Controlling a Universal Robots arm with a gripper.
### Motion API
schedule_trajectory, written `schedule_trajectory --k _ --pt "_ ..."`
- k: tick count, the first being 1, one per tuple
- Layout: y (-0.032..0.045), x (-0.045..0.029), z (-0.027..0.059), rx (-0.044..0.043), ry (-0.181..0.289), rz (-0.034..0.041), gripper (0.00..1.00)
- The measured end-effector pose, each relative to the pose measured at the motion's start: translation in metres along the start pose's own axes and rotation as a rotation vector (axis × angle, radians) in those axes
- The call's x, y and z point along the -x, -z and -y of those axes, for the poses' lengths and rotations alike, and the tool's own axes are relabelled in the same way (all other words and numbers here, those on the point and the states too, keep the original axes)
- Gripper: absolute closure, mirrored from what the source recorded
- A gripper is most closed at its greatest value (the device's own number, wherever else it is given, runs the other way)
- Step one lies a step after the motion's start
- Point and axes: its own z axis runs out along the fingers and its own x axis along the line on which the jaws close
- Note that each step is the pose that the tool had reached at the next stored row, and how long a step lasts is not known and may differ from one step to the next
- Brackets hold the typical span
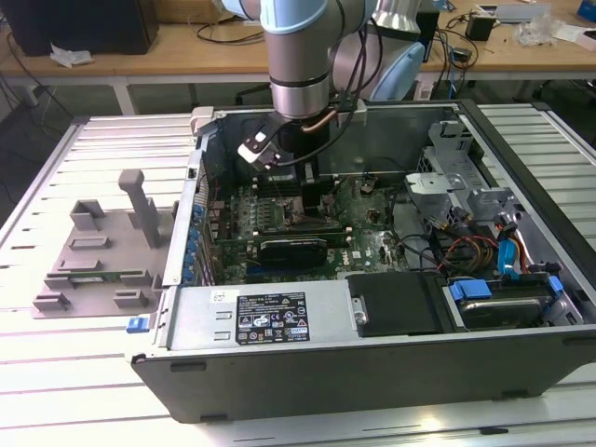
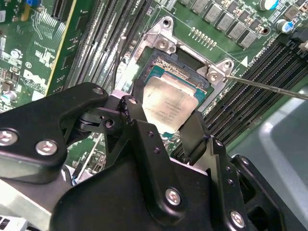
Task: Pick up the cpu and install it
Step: 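Place the cpu into insertion slot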
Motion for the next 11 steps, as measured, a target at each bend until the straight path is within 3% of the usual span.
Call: schedule_trajectory --k 11 --pt "-0.0013 -0.0003 0.0005 0.0001 -0.002 0.0000 0.45"
